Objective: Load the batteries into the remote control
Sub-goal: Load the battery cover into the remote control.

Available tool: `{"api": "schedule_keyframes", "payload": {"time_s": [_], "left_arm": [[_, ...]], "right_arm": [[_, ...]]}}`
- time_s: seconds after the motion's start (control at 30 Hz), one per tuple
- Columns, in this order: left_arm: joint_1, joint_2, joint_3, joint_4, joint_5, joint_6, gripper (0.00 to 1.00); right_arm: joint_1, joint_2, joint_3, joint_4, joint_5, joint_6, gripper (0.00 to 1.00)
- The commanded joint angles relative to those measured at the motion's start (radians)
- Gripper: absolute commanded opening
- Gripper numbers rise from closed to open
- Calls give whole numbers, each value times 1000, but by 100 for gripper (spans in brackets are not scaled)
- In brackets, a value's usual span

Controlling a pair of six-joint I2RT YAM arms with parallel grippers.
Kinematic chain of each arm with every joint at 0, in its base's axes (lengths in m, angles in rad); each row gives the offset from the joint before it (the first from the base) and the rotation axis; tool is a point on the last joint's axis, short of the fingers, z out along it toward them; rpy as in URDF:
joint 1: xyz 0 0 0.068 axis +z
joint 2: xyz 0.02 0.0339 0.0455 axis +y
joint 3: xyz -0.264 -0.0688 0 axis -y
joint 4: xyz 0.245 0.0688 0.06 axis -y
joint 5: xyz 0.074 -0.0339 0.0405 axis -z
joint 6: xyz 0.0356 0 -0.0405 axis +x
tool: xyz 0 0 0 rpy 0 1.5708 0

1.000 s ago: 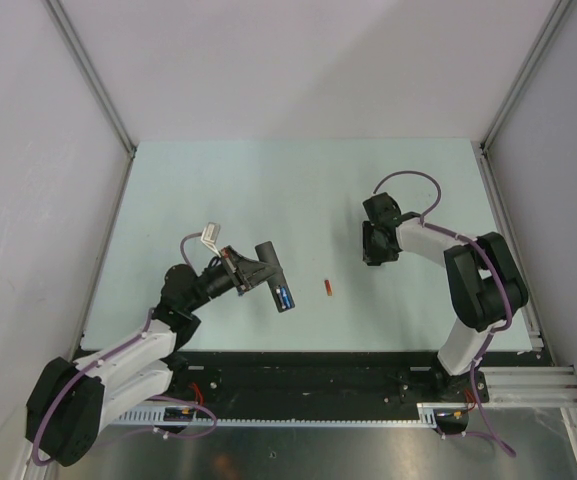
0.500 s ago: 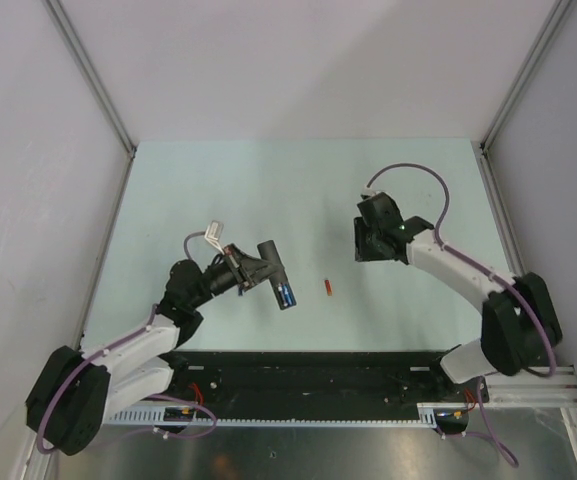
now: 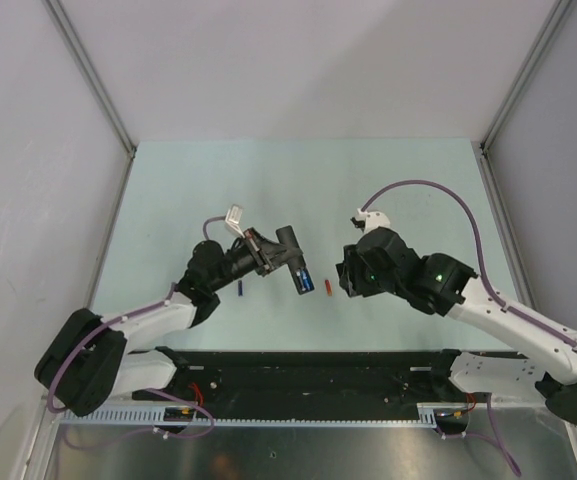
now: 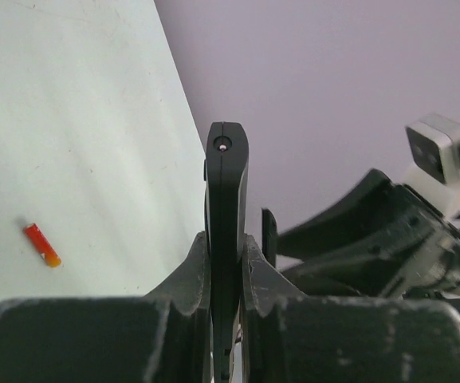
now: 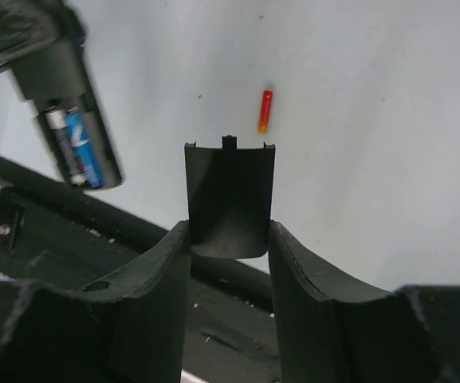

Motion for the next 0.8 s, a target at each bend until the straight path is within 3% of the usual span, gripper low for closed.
{"api": "schedule_keyframes", "payload": {"time_s": [0.0,0.23,0.77], "left_arm": [[-28,38,64,36,-64,25,0],[-66,97,107,42,-96,23,0],[-89,107,84,55,-78,-12,0]], "right_arm": [[81,-27,66,-83,62,80,15],[153,28,78,-51,79,98,15],[167,178,149,30,56,51,14]]}}
